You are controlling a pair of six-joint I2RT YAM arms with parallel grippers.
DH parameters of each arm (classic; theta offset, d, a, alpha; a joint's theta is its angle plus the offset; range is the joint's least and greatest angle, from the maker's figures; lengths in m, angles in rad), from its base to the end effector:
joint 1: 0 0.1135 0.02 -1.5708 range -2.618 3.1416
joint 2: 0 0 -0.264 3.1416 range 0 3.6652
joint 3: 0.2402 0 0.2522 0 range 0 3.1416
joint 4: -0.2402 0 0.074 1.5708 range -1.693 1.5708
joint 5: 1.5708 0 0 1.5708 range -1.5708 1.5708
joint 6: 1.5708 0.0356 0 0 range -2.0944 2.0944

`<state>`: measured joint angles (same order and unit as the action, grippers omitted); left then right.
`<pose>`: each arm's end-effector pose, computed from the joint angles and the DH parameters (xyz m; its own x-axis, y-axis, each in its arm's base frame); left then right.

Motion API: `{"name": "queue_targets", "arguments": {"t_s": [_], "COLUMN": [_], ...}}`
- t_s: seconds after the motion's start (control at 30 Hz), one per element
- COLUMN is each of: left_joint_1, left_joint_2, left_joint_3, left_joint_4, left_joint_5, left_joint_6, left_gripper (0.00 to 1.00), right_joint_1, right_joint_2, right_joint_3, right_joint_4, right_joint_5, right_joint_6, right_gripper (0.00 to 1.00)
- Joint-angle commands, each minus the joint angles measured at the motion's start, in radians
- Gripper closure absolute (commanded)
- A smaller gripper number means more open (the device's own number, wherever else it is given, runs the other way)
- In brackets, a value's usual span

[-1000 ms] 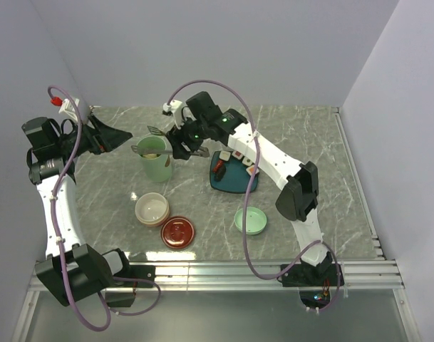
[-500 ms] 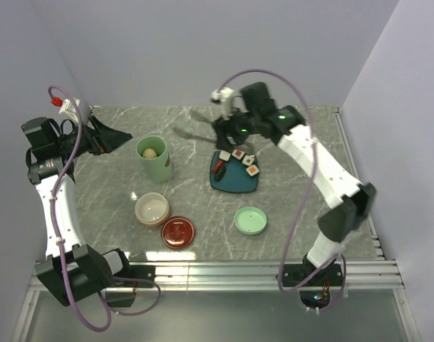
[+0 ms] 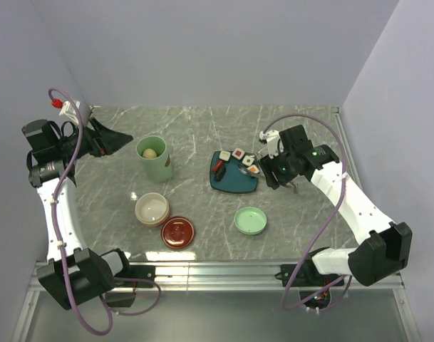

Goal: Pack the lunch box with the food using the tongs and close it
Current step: Pick up the food using the clamp

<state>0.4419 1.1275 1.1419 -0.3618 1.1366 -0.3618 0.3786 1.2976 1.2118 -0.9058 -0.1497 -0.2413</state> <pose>0.2258 0.0711 0.3852 -0.4971 -0.3999 -0.7701 0.4440 0.6453 -0.6217 0.2375 0.1002 0.3151 -0.6496 -0.5127 -0.5613 -0.6144 0.7890 -0.0096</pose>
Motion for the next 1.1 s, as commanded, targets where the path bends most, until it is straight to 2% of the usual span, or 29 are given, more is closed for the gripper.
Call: {"name": "queue_targets", "arguments": {"t_s": [0.0,0.2,0.4,0.77,1.07], "left_joint_1": [0.006,0.006,0.004,0.006,0.004], "left_joint_2": [-0.023,-0.038,-0.034,-0.032,-0.018], "left_joint_3": [0.011,0.012,0.019,0.016,0.010], "left_joint_4": [0.008,-0.011,-0.019,-0.034,-0.028], "left_joint_5": [0.025,0.015,0.017,0.006,0.002], "left_joint_6": [0.015,0.040,0.049,0.075,0.080], "left_gripper": [0.00,0.01,0.01,0.01,0.01], "right_joint_1": [-0.006,-0.006,-0.004,-0.006,-0.004], "right_joint_2": [-0.058,-0.058,-0.028,0.045,0.071], "right_joint_3": [-0.040,-0.095,-0.104,-0.077,-0.093], "right_joint_4": [0.059,0.082,0.108,0.107,0.117], "right_joint_5": [0.096,0.105,0.102,0.081,0.071], "right_joint_6": [0.030,0.031,0.030,0.022,0.014], "right_gripper": [0.35,0.36,0.44,0.41,0.43]}}
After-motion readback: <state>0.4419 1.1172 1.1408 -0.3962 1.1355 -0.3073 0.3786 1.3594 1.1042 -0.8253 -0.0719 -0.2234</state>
